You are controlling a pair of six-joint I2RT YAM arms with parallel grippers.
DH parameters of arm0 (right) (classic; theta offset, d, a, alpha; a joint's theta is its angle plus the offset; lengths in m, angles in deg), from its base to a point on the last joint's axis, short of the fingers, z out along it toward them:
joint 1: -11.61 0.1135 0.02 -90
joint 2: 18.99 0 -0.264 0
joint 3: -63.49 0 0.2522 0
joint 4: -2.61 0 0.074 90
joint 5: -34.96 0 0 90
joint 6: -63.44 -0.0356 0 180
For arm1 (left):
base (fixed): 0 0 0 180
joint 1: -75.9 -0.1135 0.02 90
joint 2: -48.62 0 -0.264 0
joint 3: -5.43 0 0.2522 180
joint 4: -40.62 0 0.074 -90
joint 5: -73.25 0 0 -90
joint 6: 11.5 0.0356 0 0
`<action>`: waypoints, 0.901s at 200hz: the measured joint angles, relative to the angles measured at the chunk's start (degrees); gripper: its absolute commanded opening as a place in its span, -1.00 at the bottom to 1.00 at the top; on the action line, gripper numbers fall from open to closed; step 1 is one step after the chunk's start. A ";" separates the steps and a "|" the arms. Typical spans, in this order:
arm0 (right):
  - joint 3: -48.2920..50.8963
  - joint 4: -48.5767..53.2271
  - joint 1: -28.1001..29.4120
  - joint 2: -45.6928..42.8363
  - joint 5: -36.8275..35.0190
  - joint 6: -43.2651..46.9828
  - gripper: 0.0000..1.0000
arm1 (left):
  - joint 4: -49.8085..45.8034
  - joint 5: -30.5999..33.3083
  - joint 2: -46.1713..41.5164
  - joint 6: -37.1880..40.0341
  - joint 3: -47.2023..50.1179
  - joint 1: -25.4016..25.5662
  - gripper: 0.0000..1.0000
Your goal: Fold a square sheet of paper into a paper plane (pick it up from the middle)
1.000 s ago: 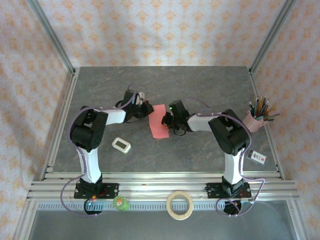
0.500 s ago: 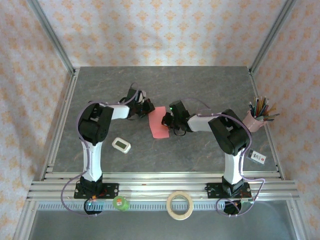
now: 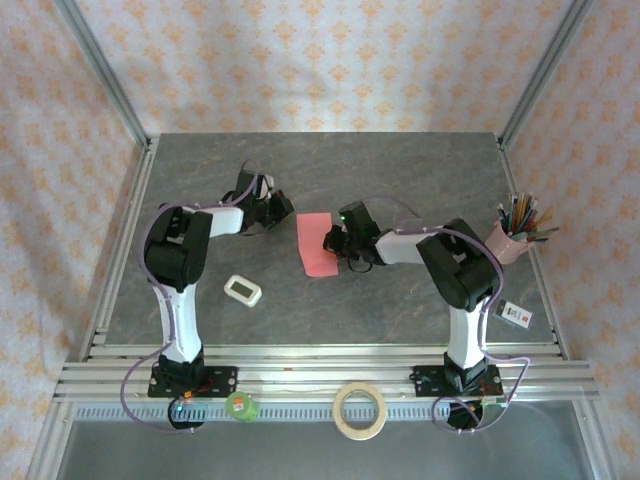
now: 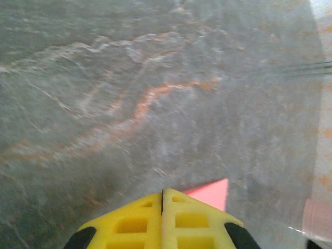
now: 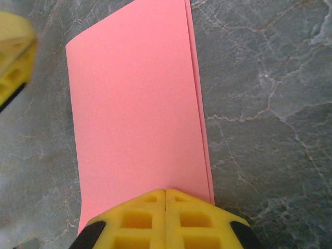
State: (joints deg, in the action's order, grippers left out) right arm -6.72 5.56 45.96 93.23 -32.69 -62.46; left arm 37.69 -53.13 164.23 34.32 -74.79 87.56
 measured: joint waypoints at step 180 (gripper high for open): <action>0.42 -0.81 0.00 -0.04 0.09 -0.04 -1.00 | 0.24 2.21 2.12 -2.05 0.94 1.66 -1.00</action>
State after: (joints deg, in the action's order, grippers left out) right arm -6.30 4.75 45.96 93.19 -32.60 -62.51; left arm 37.93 -50.92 166.35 32.26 -73.85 89.22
